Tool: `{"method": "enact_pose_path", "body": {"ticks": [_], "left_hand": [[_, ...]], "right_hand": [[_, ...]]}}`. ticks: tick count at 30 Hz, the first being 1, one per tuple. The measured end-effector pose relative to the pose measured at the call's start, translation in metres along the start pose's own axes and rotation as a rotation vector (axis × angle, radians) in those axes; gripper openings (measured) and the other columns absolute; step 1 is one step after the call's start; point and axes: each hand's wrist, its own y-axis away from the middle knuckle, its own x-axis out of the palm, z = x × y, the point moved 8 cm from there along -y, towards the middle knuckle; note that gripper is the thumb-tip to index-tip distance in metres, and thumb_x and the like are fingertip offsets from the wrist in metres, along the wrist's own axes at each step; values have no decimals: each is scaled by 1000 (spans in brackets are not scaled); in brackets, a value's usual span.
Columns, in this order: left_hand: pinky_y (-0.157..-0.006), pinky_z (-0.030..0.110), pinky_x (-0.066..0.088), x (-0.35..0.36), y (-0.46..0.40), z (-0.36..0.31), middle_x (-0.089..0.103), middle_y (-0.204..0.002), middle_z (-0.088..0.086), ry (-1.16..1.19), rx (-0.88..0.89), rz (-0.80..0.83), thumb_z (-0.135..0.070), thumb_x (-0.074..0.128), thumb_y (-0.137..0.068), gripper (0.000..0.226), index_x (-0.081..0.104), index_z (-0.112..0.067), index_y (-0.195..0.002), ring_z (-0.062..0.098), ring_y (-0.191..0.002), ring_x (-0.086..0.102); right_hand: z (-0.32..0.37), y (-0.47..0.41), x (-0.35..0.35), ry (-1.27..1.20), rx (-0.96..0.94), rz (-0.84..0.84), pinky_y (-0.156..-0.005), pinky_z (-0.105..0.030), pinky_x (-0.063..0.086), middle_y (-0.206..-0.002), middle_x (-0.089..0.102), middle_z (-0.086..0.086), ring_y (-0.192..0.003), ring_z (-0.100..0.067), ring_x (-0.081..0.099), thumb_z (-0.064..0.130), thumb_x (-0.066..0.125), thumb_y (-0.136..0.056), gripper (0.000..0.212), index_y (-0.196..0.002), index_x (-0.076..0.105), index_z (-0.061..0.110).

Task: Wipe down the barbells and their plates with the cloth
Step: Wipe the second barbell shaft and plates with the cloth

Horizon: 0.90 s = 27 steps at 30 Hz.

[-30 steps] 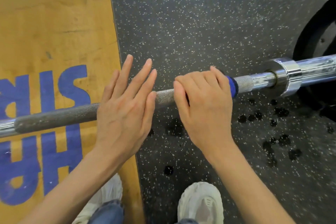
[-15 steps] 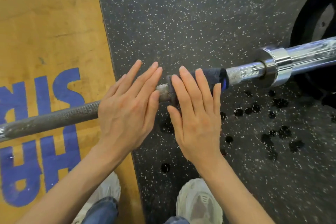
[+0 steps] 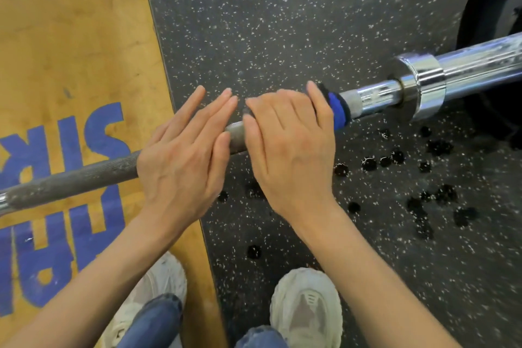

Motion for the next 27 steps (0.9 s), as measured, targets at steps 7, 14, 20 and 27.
{"method": "enact_pose_path", "body": {"ticks": [7, 14, 20, 27], "left_hand": [[-100, 34, 41, 0, -2, 1, 51, -149, -7, -11, -36, 0, -27, 24, -110, 47, 53, -17, -145, 17, -147, 37], [-99, 36, 42, -1, -2, 1, 51, -149, -6, -8, -40, 12, -27, 23, -109, 48, 54, -16, -144, 17, -147, 37], [-96, 33, 41, -1, -2, -1, 52, -148, -8, 0, -39, -6, -25, 27, -108, 45, 56, -17, -143, 16, -145, 39], [-95, 34, 43, 0, -1, 0, 52, -147, -8, 2, -33, 1, -25, 26, -109, 46, 55, -18, -143, 16, -145, 40]], "right_hand": [[-46, 5, -19, 49, 34, -104, -124, -42, 15, -124, 67, -6, -131, -29, 52, 31, 36, -109, 41, -122, 68, 9], [-22, 0, -7, 46, -175, -24, -116, -42, 33, -112, 69, -8, -116, -30, 61, 29, 34, -110, 41, -119, 68, 7], [-49, -3, -19, 7, 227, -150, -121, -41, 21, -112, 65, -6, -120, -28, 53, 25, 37, -107, 35, -113, 67, 8], [-79, -3, -28, 67, 88, -102, -118, -36, 21, -118, 65, -10, -121, -27, 49, 30, 32, -109, 43, -121, 64, 5]]}}
